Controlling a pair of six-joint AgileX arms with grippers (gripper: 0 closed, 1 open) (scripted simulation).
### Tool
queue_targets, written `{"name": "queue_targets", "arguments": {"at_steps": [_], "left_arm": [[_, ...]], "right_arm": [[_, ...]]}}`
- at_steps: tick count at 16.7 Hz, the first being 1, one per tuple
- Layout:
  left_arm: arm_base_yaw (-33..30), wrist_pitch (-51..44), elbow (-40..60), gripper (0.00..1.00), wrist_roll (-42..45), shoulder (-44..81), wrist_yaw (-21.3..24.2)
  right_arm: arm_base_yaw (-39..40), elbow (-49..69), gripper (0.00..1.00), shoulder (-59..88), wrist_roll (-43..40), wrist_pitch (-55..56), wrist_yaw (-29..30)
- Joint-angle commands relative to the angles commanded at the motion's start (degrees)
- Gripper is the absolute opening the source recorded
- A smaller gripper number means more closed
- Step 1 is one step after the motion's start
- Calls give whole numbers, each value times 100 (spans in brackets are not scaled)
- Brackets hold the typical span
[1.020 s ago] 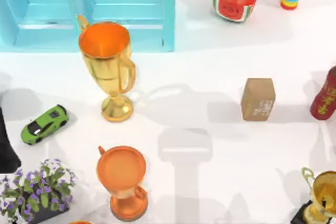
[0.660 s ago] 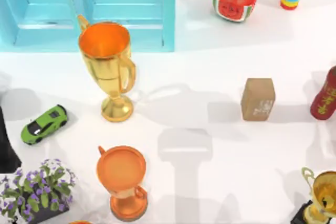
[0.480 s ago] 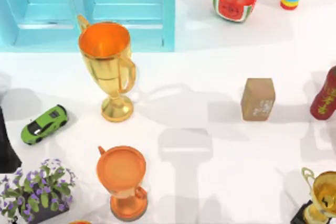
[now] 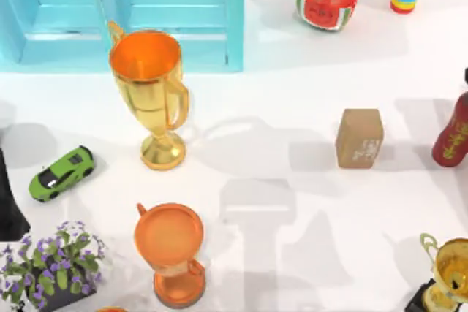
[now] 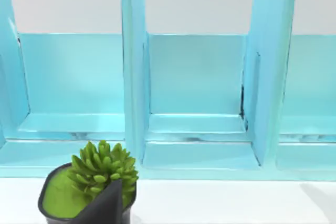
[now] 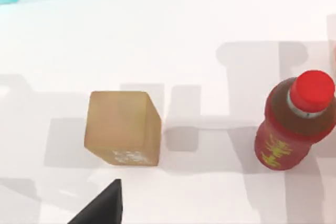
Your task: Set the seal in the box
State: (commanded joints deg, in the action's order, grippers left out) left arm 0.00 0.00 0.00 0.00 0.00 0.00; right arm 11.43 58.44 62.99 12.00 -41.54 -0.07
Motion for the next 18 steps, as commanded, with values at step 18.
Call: {"name": "queue_targets", "arguments": {"at_steps": [18], "left_arm": [[0,0,0,100,0,0,0]], "right_arm": [[1038,5541,100,6158,1090,-3772,-6]]}}
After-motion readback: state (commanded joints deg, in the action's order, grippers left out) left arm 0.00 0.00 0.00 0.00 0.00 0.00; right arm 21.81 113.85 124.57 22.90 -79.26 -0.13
